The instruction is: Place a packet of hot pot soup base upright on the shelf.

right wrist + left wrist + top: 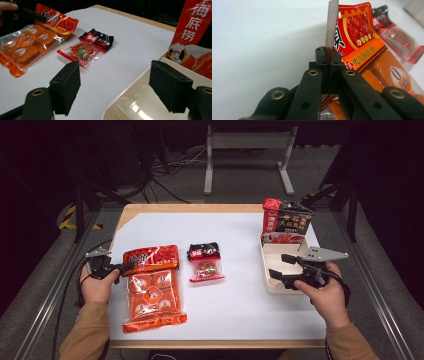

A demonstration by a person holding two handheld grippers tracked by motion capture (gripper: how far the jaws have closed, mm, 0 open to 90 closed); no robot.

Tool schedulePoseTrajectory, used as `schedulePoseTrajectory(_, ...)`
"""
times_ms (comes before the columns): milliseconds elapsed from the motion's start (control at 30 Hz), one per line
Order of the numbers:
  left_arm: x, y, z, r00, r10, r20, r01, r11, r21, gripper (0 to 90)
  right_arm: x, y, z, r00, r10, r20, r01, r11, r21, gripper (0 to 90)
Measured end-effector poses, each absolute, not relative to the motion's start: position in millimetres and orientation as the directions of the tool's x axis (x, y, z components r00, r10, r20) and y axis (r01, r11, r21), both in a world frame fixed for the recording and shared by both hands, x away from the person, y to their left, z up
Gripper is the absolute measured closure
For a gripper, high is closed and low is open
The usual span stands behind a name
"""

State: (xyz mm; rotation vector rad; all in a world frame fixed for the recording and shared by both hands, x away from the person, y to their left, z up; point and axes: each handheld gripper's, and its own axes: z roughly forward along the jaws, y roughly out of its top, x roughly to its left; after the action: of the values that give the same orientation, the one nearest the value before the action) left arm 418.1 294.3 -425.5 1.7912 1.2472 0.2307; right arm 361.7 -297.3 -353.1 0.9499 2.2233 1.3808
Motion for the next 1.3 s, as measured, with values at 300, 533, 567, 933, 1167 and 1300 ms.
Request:
schedulePoseTrajectory(300,406.5,291.2,-400.8,0.513,0.805,-0.298,0.590,-0.078,0.804,90.0,361.2,-294.6,-351.8,-0.729,0.682,0.062,0.361,0.306,0.881,34.8)
schedulePoseTrajectory(533,395.6,284.7,-379.2,0.550,0.788,-0.276,0.535,-0.079,0.841,90.0,361.6,-289.7,-351.7,-0.748,0.660,0.072,0.369,0.324,0.871,41.5)
schedulePoseTrajectory(567,394.5,283.9,-377.1,0.554,0.787,-0.272,0.528,-0.079,0.846,90.0,361.7,-288.8,-351.3,-0.750,0.657,0.075,0.370,0.323,0.871,41.8)
schedulePoseTrajectory(933,374.4,275.1,-347.8,0.621,0.747,-0.237,0.450,-0.093,0.888,90.0,361.1,-283.1,-348.8,-0.764,0.638,0.096,0.371,0.312,0.875,43.5)
schedulePoseTrajectory(1167,360.5,267.6,-329.7,0.669,0.714,-0.208,0.400,-0.109,0.910,90.0,360.2,-280.6,-348.1,-0.769,0.633,0.095,0.369,0.317,0.874,44.0)
schedulePoseTrajectory(1300,354.9,263.0,-323.1,0.689,0.700,-0.191,0.367,-0.109,0.924,90.0,359.2,-279.7,-347.1,-0.771,0.630,0.091,0.364,0.318,0.875,44.0)
